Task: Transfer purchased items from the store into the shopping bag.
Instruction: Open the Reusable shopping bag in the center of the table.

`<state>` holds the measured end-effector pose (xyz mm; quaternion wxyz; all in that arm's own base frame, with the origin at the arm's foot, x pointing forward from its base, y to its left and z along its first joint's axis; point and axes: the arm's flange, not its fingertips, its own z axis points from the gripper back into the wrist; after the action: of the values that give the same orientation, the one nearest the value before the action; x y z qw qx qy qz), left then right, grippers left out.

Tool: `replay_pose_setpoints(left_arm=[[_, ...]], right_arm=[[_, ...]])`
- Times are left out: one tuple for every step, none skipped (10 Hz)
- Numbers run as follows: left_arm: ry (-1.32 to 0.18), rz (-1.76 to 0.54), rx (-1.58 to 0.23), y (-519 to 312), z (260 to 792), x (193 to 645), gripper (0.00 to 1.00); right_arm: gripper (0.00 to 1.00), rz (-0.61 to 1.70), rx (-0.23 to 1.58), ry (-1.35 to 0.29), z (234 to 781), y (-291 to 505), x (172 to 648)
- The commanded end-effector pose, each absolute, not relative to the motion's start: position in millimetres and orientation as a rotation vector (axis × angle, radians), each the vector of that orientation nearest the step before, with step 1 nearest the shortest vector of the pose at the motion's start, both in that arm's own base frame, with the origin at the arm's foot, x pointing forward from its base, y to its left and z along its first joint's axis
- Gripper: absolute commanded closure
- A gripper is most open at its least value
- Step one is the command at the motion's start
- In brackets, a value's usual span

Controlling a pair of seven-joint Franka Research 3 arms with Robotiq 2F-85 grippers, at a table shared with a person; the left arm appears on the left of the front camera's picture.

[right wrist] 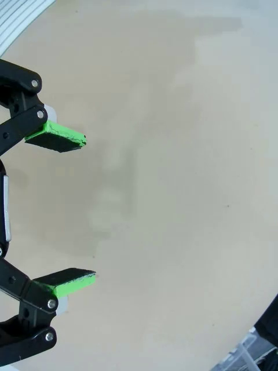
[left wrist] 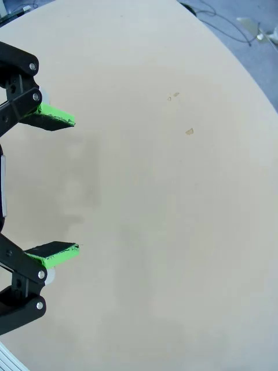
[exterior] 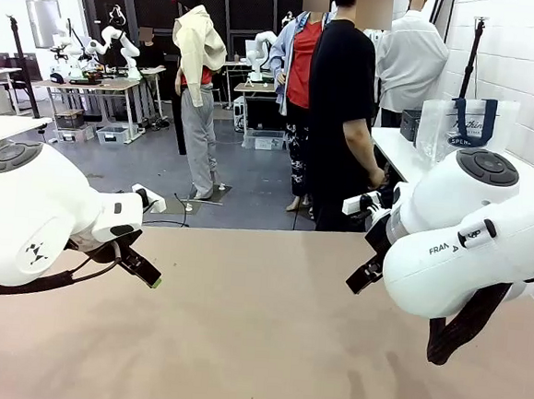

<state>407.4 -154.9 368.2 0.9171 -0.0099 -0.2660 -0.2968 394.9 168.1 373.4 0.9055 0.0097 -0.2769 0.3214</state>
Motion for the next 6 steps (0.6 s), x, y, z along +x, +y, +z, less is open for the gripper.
replay_pose_setpoints(left_arm=[[-0.547, -0.607, -0.022, -153.2, 368.2, 407.9, 0.00], [-0.547, -0.607, -0.022, -153.2, 368.2, 407.9, 0.00], [-0.547, -0.607, -0.022, -153.2, 368.2, 407.9, 0.00], [-0.547, -0.607, -0.022, -153.2, 368.2, 407.9, 0.00], [-0.547, -0.607, -0.022, -153.2, 368.2, 407.9, 0.00], [-0.547, -0.607, -0.022, -153.2, 368.2, 407.9, 0.00]], right_arm=[[0.00, 0.663, 0.020, -0.572, 373.4, 168.0, 395.0], [0.00, 0.663, 0.020, -0.572, 373.4, 168.0, 395.0], [0.00, 0.663, 0.020, -0.572, 373.4, 168.0, 395.0], [0.00, 0.663, 0.020, -0.572, 373.4, 168.0, 395.0], [0.00, 0.663, 0.020, -0.572, 373.4, 168.0, 395.0], [0.00, 0.663, 0.020, -0.572, 373.4, 168.0, 395.0]])
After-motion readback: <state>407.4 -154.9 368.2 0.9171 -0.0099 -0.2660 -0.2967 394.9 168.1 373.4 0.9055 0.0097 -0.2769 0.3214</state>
